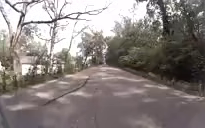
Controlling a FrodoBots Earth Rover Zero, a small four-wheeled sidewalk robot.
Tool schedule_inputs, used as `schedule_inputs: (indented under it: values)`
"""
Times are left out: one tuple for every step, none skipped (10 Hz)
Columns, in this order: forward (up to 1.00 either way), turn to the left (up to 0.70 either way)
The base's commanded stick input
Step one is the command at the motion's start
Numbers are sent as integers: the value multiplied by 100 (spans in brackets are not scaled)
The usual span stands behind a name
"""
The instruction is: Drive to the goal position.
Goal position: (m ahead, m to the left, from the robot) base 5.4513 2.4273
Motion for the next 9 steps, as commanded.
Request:
schedule_inputs:
  values:
    - [70, 0]
    - [70, 0]
    - [70, 0]
    - [70, 0]
    - [70, 0]
    - [70, 0]
    - [70, 0]
    - [70, 0]
    - [70, 0]
